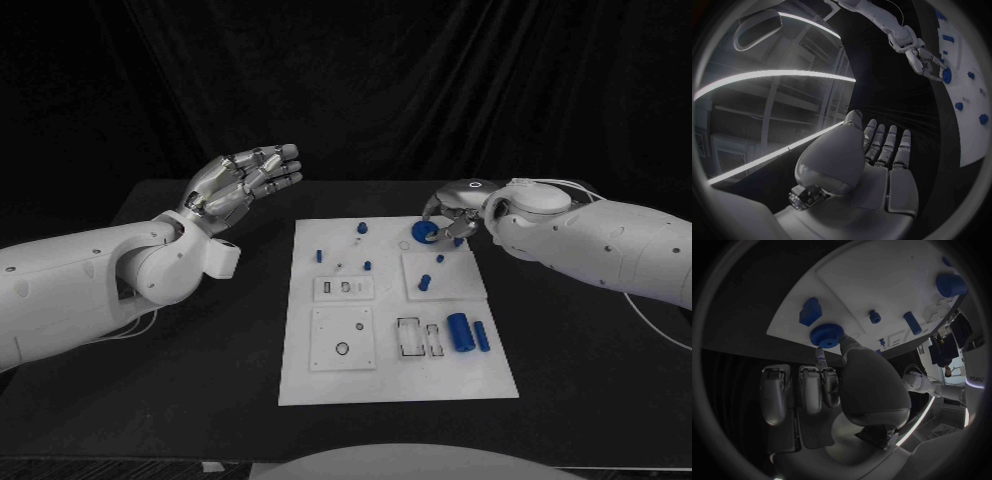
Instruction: Assemble the parts on the task board
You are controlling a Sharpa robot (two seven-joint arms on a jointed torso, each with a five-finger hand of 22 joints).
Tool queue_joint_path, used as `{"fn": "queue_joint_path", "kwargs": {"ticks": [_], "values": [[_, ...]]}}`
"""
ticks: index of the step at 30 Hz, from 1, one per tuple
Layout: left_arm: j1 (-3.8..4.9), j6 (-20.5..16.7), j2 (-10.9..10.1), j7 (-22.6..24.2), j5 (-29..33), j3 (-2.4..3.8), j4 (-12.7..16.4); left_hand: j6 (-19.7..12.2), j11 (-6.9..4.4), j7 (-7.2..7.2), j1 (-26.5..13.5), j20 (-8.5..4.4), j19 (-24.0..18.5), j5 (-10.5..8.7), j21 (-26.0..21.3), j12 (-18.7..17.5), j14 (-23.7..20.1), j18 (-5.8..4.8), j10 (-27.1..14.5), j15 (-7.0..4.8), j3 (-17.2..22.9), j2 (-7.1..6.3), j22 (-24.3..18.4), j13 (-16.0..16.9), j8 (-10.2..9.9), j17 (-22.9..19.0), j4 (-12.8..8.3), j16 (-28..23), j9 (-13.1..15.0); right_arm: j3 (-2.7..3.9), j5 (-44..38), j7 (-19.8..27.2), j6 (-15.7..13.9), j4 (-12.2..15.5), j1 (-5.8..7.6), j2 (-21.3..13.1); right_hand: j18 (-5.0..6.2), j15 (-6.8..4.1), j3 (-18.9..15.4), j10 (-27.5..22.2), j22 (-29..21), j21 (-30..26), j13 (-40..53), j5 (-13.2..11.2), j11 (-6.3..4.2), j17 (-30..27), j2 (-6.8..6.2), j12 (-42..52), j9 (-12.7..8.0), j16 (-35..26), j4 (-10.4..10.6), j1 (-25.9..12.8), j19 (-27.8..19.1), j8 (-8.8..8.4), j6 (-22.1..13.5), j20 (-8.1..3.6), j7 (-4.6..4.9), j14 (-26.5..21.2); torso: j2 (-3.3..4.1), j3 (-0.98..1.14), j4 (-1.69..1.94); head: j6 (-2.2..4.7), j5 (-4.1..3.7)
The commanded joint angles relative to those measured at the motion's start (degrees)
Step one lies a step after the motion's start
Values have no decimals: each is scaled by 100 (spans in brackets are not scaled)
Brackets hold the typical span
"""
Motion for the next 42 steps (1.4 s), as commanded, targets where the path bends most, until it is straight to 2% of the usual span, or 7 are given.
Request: {"fn": "queue_joint_path", "kwargs": {"ticks": [1,5,8,11,19,31,42], "values": [[-9,69,5,119,13,6,5,23,-12,11,37,-6,26,30,40,19,53,-103,17,5,42,0,8,4,27,6,-7,36,2,2,-39,-73,56,-14,-25,10,-45,51,-28,596,1510,15,1509,-44,51,1508,-64,15,-5,14,15,-4,608,22,86,47,5,607,1,0,-2,-6,-1],[-11,76,14,116,13,6,-2,23,-12,11,37,-6,26,30,40,19,53,-103,17,5,42,0,8,4,27,6,-7,36,2,2,-39,-62,75,-38,-37,23,-45,53,-4,596,1510,15,1509,46,62,1508,-45,15,-5,14,2,59,608,46,145,50,15,607,2,1,-1,-12,-19],[-12,83,20,115,13,6,-5,23,-12,11,37,-6,26,30,40,19,53,-103,17,5,42,0,8,4,27,6,-7,36,2,2,-39,-54,89,-64,-46,36,-45,56,49,596,1510,15,1509,459,74,1508,4,15,5,14,-66,175,608,92,253,52,28,607,2,3,1,-18,-24],[-14,92,26,111,13,6,-8,23,-12,11,37,-6,26,30,40,19,53,-103,17,5,42,0,8,4,27,6,-7,36,2,2,-39,-33,111,-103,-61,54,-45,65,127,596,1510,15,1509,1210,90,1508,46,15,12,14,-178,275,608,129,385,59,47,607,-1,4,0,-25,-21],[-17,102,24,102,13,6,-11,23,-10,14,43,-6,27,34,39,17,54,-106,15,7,51,-2,7,4,27,6,-7,39,2,2,-22,46,180,-151,-91,79,-45,81,347,596,1510,15,1509,2085,124,1508,77,15,18,14,-385,378,608,161,611,71,76,607,1,1,-1,-38,-13],[-22,108,5,91,13,6,-5,22,-9,15,48,-7,29,37,41,22,56,-108,18,9,58,-3,7,5,26,6,-7,43,2,2,68,141,8,10,-82,-7,-45,113,436,596,1510,15,1509,2100,170,1508,69,15,19,14,-480,395,608,169,718,95,100,607,1,2,-1,-37,4],[-23,105,1,58,14,6,-9,28,-9,15,52,-7,32,38,42,24,63,-109,19,12,62,-6,8,5,28,7,-7,51,2,2,86,92,-5,550,191,-78,-45,158,427,596,1510,15,1509,1943,199,1508,36,15,7,14,-457,304,608,145,750,133,126,607,-4,-1,-15,-50,23]]}}
